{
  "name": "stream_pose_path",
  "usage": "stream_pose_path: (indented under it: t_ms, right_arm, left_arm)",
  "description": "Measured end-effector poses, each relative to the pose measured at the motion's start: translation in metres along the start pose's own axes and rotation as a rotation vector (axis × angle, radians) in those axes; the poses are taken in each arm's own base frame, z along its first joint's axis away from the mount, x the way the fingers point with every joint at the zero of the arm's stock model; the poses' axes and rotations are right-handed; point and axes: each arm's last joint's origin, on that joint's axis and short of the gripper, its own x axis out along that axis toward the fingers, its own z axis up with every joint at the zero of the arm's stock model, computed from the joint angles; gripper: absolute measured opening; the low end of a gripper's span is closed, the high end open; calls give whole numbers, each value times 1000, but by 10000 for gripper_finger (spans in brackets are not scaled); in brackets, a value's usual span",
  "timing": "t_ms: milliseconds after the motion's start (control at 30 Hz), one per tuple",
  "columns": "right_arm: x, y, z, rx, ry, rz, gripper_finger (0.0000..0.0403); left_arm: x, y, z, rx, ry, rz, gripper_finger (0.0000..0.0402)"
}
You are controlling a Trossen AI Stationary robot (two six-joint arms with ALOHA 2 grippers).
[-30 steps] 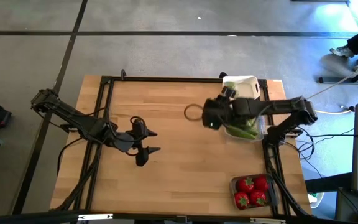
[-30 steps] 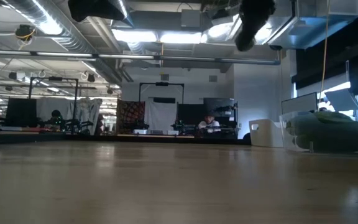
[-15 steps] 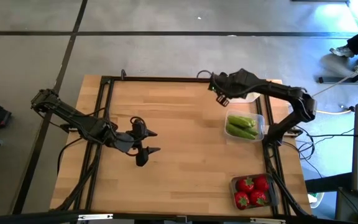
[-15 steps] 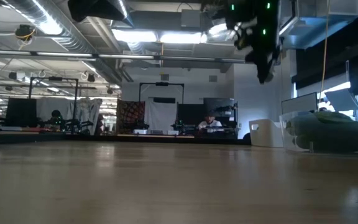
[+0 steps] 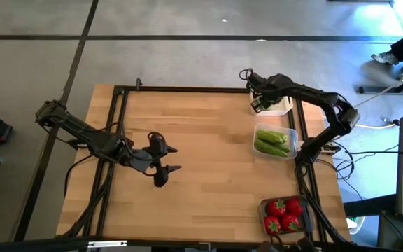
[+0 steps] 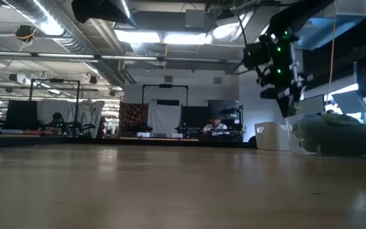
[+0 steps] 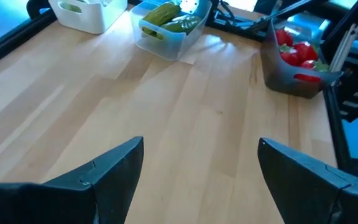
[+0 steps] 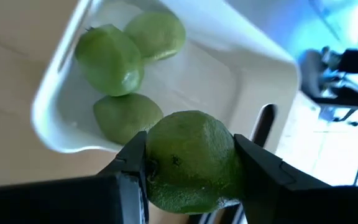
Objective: Sort produce into baskets
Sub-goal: Put the lime into the white bin
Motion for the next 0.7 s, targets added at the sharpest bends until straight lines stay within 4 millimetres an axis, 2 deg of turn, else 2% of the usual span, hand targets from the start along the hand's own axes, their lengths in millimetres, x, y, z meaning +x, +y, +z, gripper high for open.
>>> stream_pose_path:
  t_ms: [267, 700]
  right_arm:
    - [30, -1, -10, 31, 32, 0, 155]
    - [45, 5, -16, 33, -17, -56, 230]
  left_arm:
    - [9, -1, -3, 18, 23, 24, 311]
    - [11, 0, -3, -12, 22, 29, 311]
